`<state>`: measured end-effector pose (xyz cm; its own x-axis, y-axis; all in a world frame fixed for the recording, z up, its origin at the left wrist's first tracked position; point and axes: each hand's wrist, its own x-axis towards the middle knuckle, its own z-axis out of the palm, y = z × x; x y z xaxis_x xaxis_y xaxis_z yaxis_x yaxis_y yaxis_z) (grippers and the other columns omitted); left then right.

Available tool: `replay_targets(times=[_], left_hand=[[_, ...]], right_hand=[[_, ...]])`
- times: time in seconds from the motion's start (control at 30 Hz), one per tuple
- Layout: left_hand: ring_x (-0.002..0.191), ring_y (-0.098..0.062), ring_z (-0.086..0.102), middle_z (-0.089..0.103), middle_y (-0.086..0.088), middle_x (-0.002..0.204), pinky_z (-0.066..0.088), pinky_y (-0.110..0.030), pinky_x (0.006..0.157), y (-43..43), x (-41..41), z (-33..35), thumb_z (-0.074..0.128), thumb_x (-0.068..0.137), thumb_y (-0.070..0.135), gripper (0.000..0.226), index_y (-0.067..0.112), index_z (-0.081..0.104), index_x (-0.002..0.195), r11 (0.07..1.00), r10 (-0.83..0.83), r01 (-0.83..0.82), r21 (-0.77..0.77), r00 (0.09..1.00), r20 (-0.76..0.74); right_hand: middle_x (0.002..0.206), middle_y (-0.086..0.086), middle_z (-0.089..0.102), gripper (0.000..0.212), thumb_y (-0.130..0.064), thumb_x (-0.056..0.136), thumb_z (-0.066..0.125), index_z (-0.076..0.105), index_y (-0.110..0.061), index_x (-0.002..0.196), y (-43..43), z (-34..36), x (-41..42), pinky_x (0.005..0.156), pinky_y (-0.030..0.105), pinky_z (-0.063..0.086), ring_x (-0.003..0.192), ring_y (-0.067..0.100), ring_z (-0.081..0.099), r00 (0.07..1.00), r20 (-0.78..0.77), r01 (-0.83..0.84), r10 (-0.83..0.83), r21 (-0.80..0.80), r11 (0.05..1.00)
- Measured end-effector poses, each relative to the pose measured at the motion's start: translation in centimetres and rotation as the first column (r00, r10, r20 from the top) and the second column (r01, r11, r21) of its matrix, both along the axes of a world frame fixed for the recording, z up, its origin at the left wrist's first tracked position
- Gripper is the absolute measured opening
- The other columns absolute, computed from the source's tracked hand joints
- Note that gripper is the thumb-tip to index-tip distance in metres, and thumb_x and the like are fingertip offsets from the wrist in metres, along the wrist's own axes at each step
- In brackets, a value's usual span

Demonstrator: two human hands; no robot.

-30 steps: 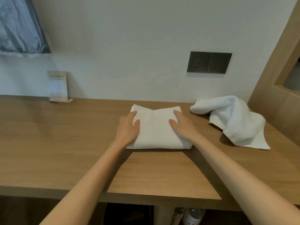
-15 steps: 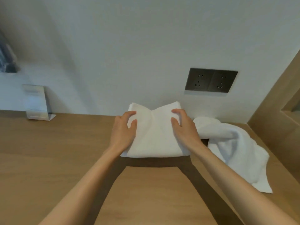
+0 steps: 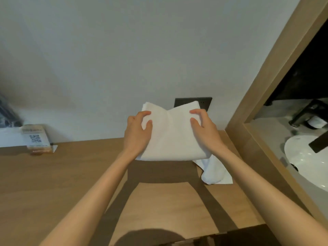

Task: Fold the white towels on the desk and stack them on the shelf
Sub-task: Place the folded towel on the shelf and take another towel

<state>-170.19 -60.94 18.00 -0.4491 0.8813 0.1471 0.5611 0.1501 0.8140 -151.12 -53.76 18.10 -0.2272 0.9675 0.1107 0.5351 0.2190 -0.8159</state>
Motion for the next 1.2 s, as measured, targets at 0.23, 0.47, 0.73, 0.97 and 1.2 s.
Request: replay_targets(times=[0.23,0.47,0.73,0.97,1.2], left_hand=[[0.092,-0.009,0.044,0.045,-0.005,0.128,0.034,-0.023,0.081,0.8,7.0,0.2,0.045,0.097,0.028,0.031,0.029,0.050,0.127,0.968,-0.253,0.253,0.009,0.967,0.014],[0.103,-0.014,0.047,0.046,-0.006,0.125,0.034,-0.024,0.086,1.1,17.8,-1.4,0.045,0.097,0.027,0.029,0.028,0.052,0.124,0.852,-0.523,0.524,-0.006,0.850,0.057],[0.105,-0.007,0.046,0.047,0.001,0.129,0.033,-0.022,0.088,0.6,32.2,-3.1,0.045,0.096,0.029,0.029,0.029,0.051,0.124,0.607,-0.793,0.795,-0.019,0.607,0.047],[0.096,-0.010,0.052,0.046,-0.002,0.128,0.044,-0.032,0.096,-0.5,46.8,-3.2,0.047,0.095,0.028,0.030,0.027,0.050,0.125,0.414,-0.905,0.910,-0.035,0.415,0.089],[0.086,-0.008,0.047,0.042,0.000,0.114,0.038,-0.025,0.090,0.0,65.5,-2.9,0.049,0.094,0.026,0.030,0.031,0.052,0.123,0.360,-0.931,0.933,-0.030,0.361,0.063]], right_hand=[[0.118,-0.010,0.048,0.020,-0.029,0.100,0.039,0.042,-0.032,0.119,-4.5,-0.4,8.2,0.087,0.034,0.047,0.106,0.013,0.052,0.974,-0.089,0.207,-0.208,-0.017,0.978],[0.121,-0.015,0.045,0.021,-0.031,0.099,0.041,0.043,-0.035,0.119,-9.7,-2.4,18.5,0.092,0.030,0.042,0.112,0.007,0.047,0.872,-0.079,0.483,-0.484,-0.028,0.875],[0.119,-0.016,0.048,0.022,-0.026,0.099,0.039,0.045,-0.032,0.120,-17.0,-3.0,30.8,0.090,0.029,0.040,0.110,0.010,0.049,0.686,-0.042,0.725,-0.726,-0.045,0.688],[0.117,-0.016,0.046,0.022,-0.025,0.099,0.039,0.045,-0.030,0.120,-21.9,-3.3,43.1,0.088,0.028,0.034,0.109,0.010,0.047,0.533,-0.034,0.845,-0.845,-0.038,0.534],[0.115,-0.016,0.048,0.018,-0.035,0.099,0.039,0.041,-0.039,0.116,-22.6,-4.4,60.2,0.090,0.031,0.044,0.104,0.008,0.051,0.401,-0.067,0.914,-0.913,-0.037,0.404]])
